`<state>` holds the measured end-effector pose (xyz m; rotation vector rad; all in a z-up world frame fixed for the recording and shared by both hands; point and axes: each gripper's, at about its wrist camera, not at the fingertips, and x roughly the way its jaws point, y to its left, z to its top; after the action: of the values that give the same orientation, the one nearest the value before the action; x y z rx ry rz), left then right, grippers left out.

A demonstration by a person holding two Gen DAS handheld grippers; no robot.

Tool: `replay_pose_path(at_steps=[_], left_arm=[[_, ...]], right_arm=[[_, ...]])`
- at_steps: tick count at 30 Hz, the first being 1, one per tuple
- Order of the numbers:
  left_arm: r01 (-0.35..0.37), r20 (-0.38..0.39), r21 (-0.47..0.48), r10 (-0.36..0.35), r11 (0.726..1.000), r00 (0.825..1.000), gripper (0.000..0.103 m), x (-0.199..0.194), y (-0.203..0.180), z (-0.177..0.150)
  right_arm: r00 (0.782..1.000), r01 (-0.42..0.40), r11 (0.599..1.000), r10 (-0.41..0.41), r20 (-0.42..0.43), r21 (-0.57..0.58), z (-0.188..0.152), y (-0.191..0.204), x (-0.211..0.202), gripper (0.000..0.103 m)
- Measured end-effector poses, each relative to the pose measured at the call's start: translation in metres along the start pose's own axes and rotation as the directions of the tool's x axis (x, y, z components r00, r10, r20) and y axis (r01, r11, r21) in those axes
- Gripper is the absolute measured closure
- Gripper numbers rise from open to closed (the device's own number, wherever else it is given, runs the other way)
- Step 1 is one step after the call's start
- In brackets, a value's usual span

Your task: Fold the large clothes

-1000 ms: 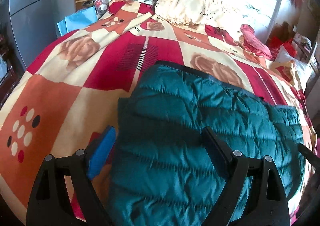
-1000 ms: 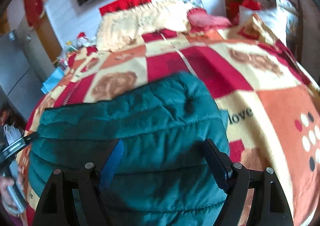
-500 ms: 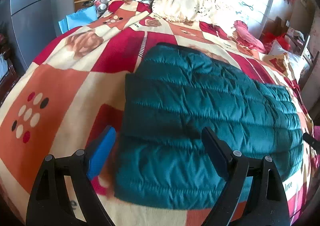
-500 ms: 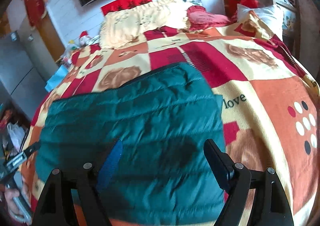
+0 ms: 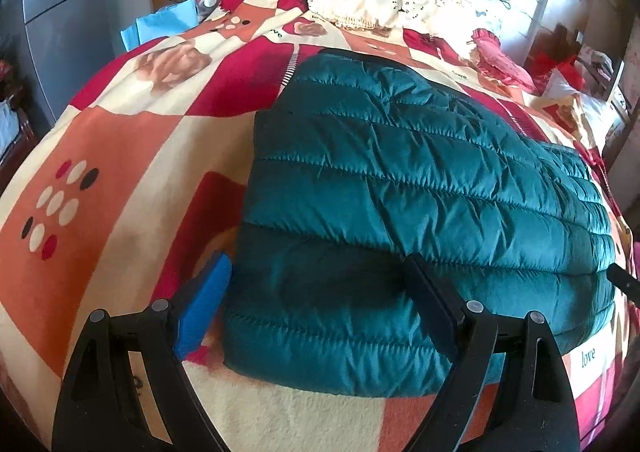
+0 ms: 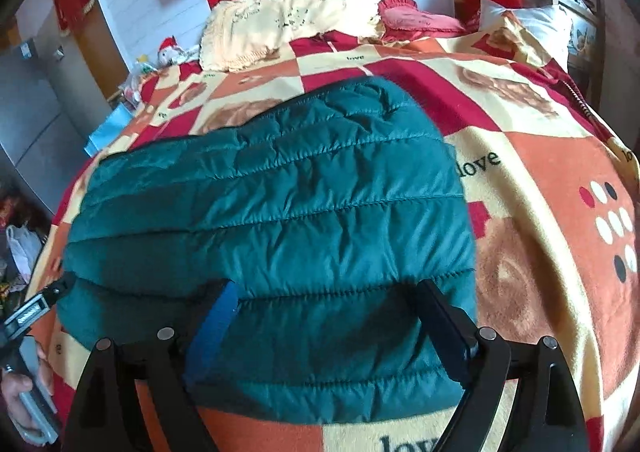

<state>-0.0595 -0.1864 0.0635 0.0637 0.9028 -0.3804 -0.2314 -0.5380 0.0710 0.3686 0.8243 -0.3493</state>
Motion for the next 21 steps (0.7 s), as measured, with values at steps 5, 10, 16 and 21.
replay_pose_path(at_steps=[5, 10, 16, 21], left_arm=[[0.012, -0.001, -0.015, -0.012, 1.0, 1.0, 0.015, -0.005, 0.002, 0.0], [0.012, 0.008, -0.003, -0.012, 1.0, 1.0, 0.015, -0.01, 0.001, 0.001], [0.023, 0.007, -0.015, -0.023, 1.0, 1.0, 0.015, -0.009, 0.005, 0.004], [0.049, -0.011, -0.039, -0.049, 0.998, 0.999, 0.015, -0.002, 0.012, 0.008]], right_arm=[[1.0, -0.005, 0.999, 0.005, 0.001, 0.036, -0.004, -0.014, -0.009, 0.015], [1.0, 0.0, 0.999, 0.001, -0.01, 0.053, -0.005, -0.024, -0.01, 0.015], [1.0, -0.007, 0.997, 0.009, -0.023, 0.083, -0.002, -0.038, -0.01, 0.012], [0.999, -0.012, 0.995, 0.015, -0.029, 0.104, 0.001, -0.05, -0.007, 0.011]])
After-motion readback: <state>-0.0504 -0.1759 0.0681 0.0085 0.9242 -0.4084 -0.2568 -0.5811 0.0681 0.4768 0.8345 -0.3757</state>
